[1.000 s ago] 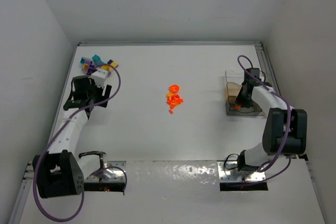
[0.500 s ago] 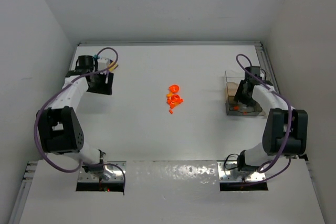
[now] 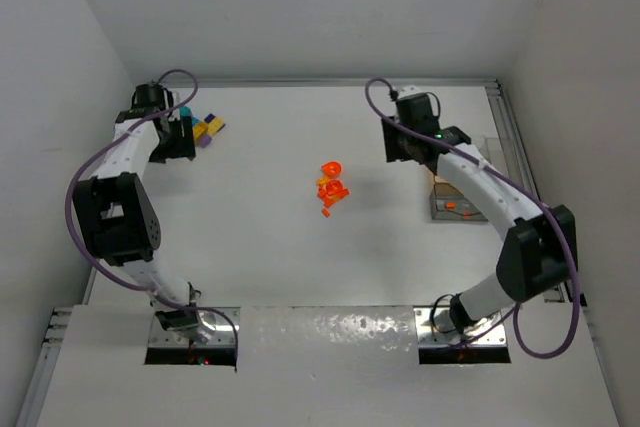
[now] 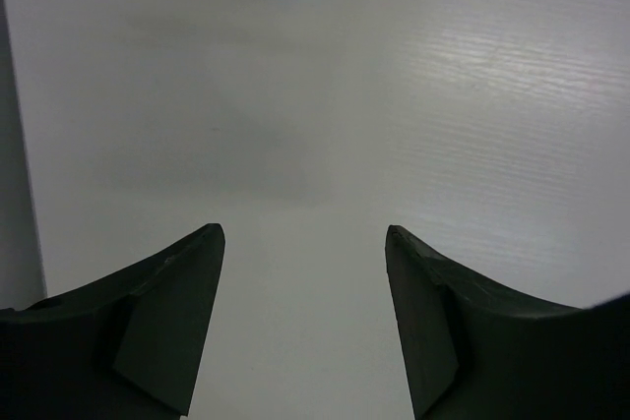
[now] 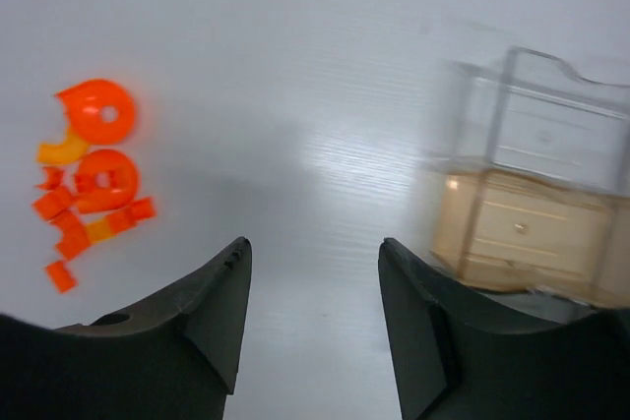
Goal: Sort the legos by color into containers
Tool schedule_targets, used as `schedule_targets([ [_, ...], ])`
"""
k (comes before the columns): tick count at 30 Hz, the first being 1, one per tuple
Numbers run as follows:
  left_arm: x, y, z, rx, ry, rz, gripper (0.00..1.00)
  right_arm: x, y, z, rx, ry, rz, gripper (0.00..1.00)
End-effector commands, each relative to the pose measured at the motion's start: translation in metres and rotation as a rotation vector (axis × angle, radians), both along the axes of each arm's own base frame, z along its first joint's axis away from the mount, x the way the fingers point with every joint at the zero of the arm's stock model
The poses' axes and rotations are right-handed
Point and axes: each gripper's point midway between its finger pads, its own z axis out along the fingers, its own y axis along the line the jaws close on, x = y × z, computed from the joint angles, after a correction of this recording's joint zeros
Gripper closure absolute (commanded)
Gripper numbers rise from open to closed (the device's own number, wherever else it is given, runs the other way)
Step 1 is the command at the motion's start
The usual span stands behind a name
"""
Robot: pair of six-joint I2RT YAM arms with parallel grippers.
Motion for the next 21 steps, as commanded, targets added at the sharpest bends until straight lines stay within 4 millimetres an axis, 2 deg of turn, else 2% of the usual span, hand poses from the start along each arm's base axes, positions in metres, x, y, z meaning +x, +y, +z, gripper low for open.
schedule_targets([
  [1, -0.001, 0.018, 0.019, 0.057, -0.069, 0.097, 0.35, 0.008, 0.044, -0.018, 0.040, 0.046, 0.059, 0.46],
  [2, -0.005, 0.019, 0.025, 0.073, -0.090, 0.104, 0.35, 0.013, 0.060, -0.013, 0.055, 0.035, 0.084, 0.47],
  [3, -0.006, 0.023, 0.028, 0.092, -0.103, 0.117, 0.34, 0.016, 0.067, -0.016, 0.064, 0.043, 0.089, 0.47],
  [4, -0.004, 0.024, 0.033, 0.101, -0.130, 0.120, 0.34, 0.019, 0.076, -0.031, 0.067, 0.081, 0.100, 0.48],
  [5, -0.009, 0.024, 0.036, 0.107, -0.147, 0.124, 0.34, 0.021, 0.092, -0.030, 0.108, 0.100, 0.144, 0.51],
  [6, -0.012, 0.022, 0.038, 0.105, -0.168, 0.126, 0.34, 0.020, 0.103, -0.052, 0.125, 0.168, 0.165, 0.57],
  [7, -0.010, 0.020, 0.039, 0.098, -0.177, 0.118, 0.34, 0.023, 0.105, -0.044, 0.131, 0.161, 0.165, 0.66],
  [8, -0.013, 0.014, 0.039, 0.075, -0.187, 0.098, 0.34, 0.024, 0.112, -0.058, 0.133, 0.215, 0.175, 0.82],
  [10, -0.018, 0.005, 0.034, 0.043, -0.175, 0.071, 0.34, 0.023, 0.116, -0.074, 0.119, 0.258, 0.182, 0.89],
  [13, -0.025, -0.005, 0.030, 0.012, -0.167, 0.031, 0.34, 0.018, 0.121, -0.105, 0.095, 0.321, 0.202, 0.83],
  [18, -0.025, -0.005, 0.031, 0.015, -0.176, 0.030, 0.34, 0.010, 0.129, -0.126, 0.009, 0.348, 0.264, 0.79],
  [21, -0.022, -0.005, 0.031, 0.008, -0.179, 0.029, 0.34, -0.006, 0.138, -0.138, -0.020, 0.386, 0.299, 0.76],
])
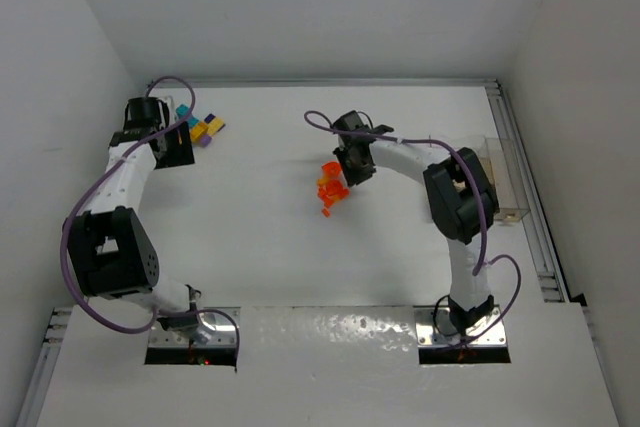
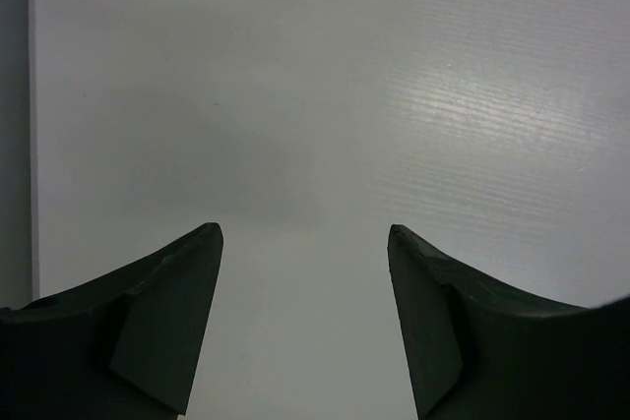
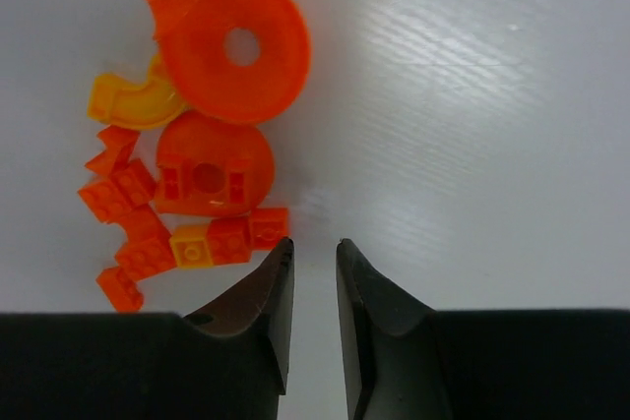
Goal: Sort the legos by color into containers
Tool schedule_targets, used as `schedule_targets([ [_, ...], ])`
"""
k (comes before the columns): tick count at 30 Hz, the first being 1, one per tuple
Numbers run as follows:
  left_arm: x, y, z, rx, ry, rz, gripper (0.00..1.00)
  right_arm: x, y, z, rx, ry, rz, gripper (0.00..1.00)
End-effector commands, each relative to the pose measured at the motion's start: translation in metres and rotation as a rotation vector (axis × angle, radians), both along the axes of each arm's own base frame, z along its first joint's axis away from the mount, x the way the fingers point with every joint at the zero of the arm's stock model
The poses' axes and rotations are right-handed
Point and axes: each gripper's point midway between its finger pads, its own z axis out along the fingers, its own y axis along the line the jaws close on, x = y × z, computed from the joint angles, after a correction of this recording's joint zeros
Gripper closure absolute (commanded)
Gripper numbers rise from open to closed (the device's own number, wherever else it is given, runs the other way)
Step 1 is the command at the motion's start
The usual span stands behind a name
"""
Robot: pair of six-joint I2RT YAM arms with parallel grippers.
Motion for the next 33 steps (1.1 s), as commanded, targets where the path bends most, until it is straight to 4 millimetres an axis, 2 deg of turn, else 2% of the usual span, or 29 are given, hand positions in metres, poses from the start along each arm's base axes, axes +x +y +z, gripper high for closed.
schedule_targets([
  [1, 0.011, -0.005, 0.015, -0.010, -0.067, -0.017, 0.34, -0.006, 0.014, 0.003, -0.019, -0.018, 0.061, 0.76],
  [10, 0.011, -0.002, 0.017, 0.000, -0.067, -0.010, 0.33, -0.027, 0.009, -0.016, -0.038, 0.029, 0.037, 0.73],
  [16, 0.012, -0.002, 0.017, 0.001, -0.071, -0.008, 0.33, -0.023, 0.007, -0.023, -0.055, 0.013, 0.030, 0.73],
  [19, 0.012, -0.002, 0.018, 0.001, -0.073, -0.009, 0.33, -0.019, 0.012, -0.025, -0.038, 0.002, 0.043, 0.65],
  [22, 0.012, -0.001, 0.018, 0.002, -0.073, -0.007, 0.33, -0.012, 0.018, -0.026, -0.029, -0.008, 0.061, 0.63],
  [27, 0.011, 0.001, 0.021, 0.015, -0.078, -0.004, 0.33, -0.008, 0.021, -0.030, -0.025, -0.011, 0.069, 0.65],
  [28, 0.011, 0.001, 0.020, 0.018, -0.076, -0.003, 0.33, -0.008, 0.021, -0.030, -0.024, -0.012, 0.064, 0.69],
  [31, 0.010, 0.002, 0.021, 0.024, -0.076, -0.002, 0.33, -0.008, 0.022, -0.031, -0.018, -0.013, 0.063, 0.71],
  [33, 0.010, 0.001, 0.020, 0.021, -0.073, 0.001, 0.33, -0.008, 0.023, -0.032, -0.012, -0.011, 0.065, 0.76],
])
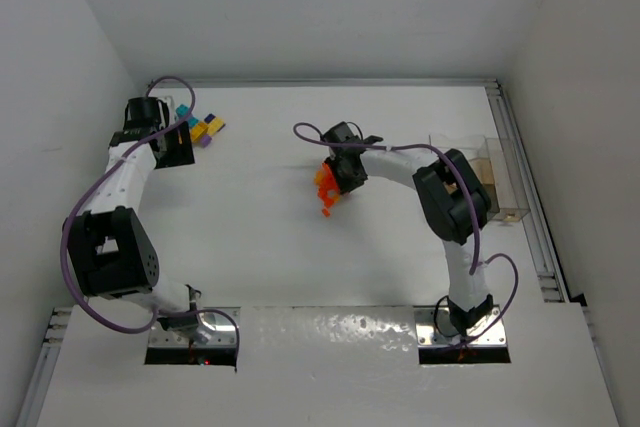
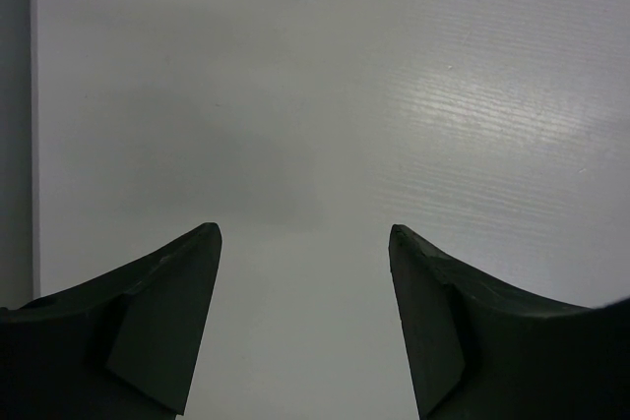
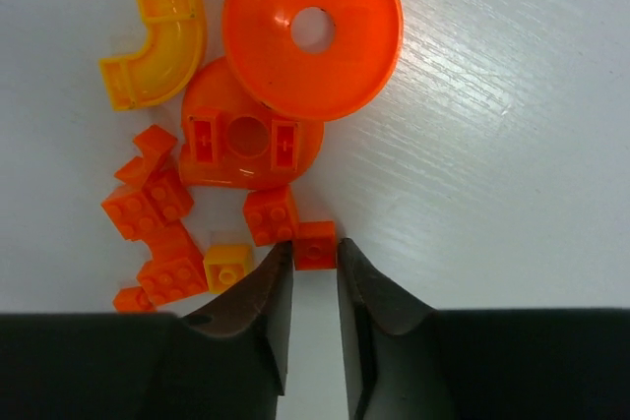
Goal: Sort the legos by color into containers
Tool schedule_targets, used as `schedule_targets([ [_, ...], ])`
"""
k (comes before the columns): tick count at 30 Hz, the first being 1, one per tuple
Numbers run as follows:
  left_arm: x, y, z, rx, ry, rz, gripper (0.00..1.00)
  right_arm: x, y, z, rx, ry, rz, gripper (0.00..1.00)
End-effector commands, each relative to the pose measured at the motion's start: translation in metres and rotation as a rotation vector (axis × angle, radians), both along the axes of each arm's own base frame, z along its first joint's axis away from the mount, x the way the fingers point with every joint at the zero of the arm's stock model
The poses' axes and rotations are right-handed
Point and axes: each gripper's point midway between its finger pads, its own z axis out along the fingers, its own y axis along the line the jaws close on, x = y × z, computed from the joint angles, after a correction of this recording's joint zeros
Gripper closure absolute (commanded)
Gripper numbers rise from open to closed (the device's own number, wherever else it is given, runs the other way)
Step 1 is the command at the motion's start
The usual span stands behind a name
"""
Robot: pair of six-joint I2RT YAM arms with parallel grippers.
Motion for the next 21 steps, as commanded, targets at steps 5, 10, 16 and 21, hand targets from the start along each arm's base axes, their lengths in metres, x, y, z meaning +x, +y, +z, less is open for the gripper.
schedule_targets([
  [5, 0.010, 0.002, 0.021, 0.026, -0.073, -0.001, 0.33, 0.005, 0.000, -0.001, -0.003, -0.014, -0.024, 1.00],
  [10, 0.010, 0.002, 0.022, 0.028, -0.075, 0.000, 0.33, 0.020, -0.021, 0.072, 0.056, -0.160, -0.141, 1.00],
  [16, 0.012, 0.000, 0.019, 0.019, -0.072, -0.022, 0.33, 0.018, -0.137, 0.123, 0.134, -0.218, -0.535, 1.00],
  [21, 0.014, -0.001, 0.018, 0.012, -0.075, -0.028, 0.33, -0.028, -0.247, 0.110, -0.020, -0.214, -0.810, 1.00],
])
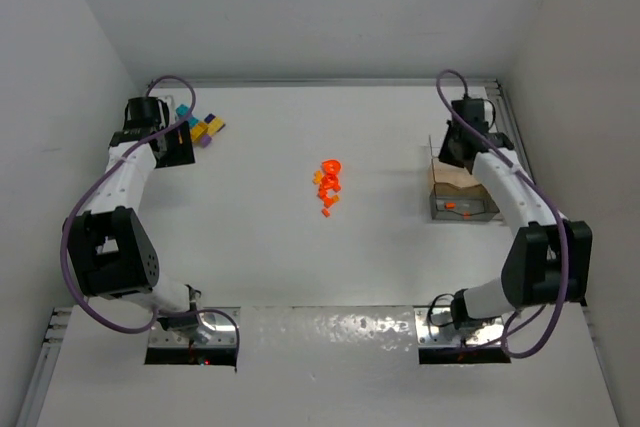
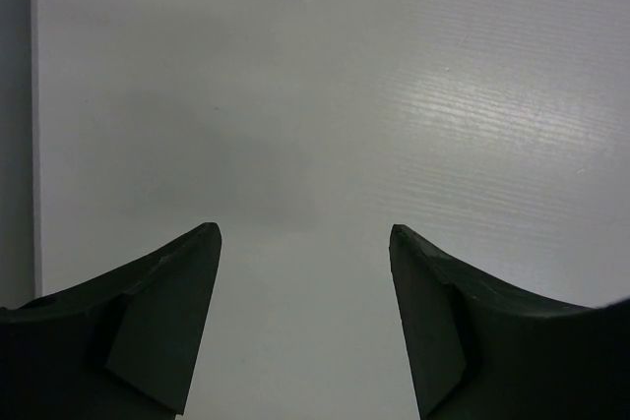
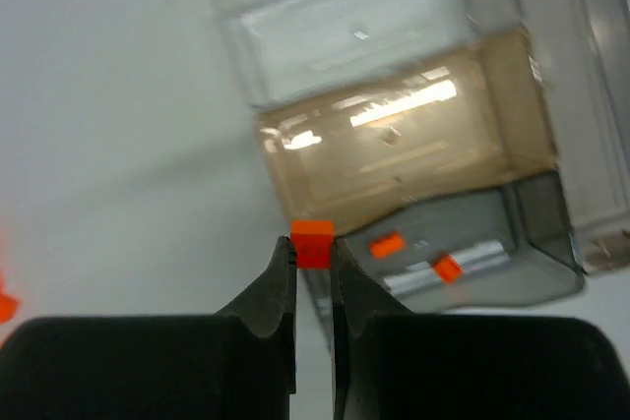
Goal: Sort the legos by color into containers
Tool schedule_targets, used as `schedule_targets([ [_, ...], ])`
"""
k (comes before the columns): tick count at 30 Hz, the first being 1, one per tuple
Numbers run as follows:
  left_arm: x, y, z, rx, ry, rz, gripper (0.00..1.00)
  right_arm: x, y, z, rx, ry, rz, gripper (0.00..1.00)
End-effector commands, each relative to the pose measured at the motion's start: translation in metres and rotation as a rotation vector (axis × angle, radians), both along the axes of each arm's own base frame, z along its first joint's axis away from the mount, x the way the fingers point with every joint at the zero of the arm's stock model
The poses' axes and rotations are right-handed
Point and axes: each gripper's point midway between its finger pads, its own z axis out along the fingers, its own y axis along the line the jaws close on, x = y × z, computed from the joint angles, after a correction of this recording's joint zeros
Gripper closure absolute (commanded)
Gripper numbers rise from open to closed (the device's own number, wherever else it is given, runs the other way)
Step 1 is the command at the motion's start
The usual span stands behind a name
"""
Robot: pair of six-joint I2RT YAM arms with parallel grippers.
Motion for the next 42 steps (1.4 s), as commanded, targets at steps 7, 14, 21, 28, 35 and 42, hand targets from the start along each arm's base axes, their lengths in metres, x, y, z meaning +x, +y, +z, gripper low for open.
schedule_targets([
  [7, 0.012, -0.004, 0.015, -0.003, -0.066, -0.028, 0.33, -0.064, -0.079, -0.060, 0.025, 0.159, -0.298, 1.00],
  [14, 0.012, -0.002, 0.019, 0.009, -0.072, -0.025, 0.33, -0.062, -0.076, -0.077, 0.036, 0.231, -0.287, 0.74],
  [21, 0.012, -0.001, 0.019, 0.016, -0.072, -0.024, 0.32, -0.055, -0.089, -0.054, -0.048, 0.193, -0.267, 0.41],
  [28, 0.014, -0.001, 0.020, 0.015, -0.077, -0.023, 0.32, -0.040, -0.094, -0.020, -0.125, 0.109, -0.229, 0.51],
  [35, 0.013, 0.000, 0.019, 0.019, -0.069, -0.021, 0.32, -0.013, -0.023, 0.000, -0.117, 0.063, 0.107, 0.64],
  [42, 0.019, -0.002, 0.022, -0.002, -0.079, -0.026, 0.32, -0.019, 0.191, -0.013, -0.104, 0.149, 0.867, 0.52],
])
